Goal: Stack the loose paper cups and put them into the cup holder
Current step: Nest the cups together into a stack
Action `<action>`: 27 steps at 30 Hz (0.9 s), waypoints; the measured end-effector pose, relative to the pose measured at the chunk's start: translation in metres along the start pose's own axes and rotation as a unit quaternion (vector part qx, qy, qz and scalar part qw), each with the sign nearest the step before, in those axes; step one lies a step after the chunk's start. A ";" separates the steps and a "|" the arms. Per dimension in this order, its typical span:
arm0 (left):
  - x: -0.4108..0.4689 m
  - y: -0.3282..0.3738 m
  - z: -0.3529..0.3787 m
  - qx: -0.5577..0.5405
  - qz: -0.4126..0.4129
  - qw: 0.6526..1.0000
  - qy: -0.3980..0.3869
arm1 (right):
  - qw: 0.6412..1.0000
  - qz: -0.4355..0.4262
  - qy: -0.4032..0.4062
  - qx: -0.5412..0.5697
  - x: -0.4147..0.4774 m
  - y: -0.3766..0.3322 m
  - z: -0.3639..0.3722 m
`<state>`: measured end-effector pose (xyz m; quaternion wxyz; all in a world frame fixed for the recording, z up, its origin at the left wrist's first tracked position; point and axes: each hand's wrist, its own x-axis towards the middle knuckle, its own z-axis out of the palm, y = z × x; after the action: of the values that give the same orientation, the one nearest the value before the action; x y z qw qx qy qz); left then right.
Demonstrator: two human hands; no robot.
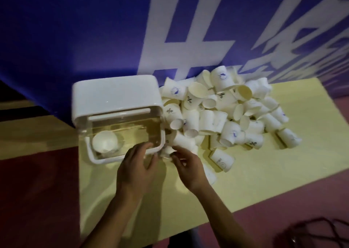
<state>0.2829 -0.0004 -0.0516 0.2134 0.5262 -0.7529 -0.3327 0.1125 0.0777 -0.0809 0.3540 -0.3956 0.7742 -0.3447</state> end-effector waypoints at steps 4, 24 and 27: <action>0.015 0.072 0.067 0.007 0.084 0.993 -0.079 | 0.997 0.053 0.050 -0.006 -0.023 0.043 -0.082; 0.070 0.227 0.274 0.317 0.021 0.934 -0.166 | 0.973 0.173 0.148 0.046 -0.040 0.222 -0.322; 0.061 0.225 0.260 0.152 -0.003 0.977 -0.151 | 0.955 0.194 0.226 0.013 -0.012 0.251 -0.359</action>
<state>-0.0594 0.0648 -0.0689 0.0133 0.4982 -0.8168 -0.2906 -0.2695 0.2919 -0.0981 0.2352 -0.1448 0.8913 -0.3597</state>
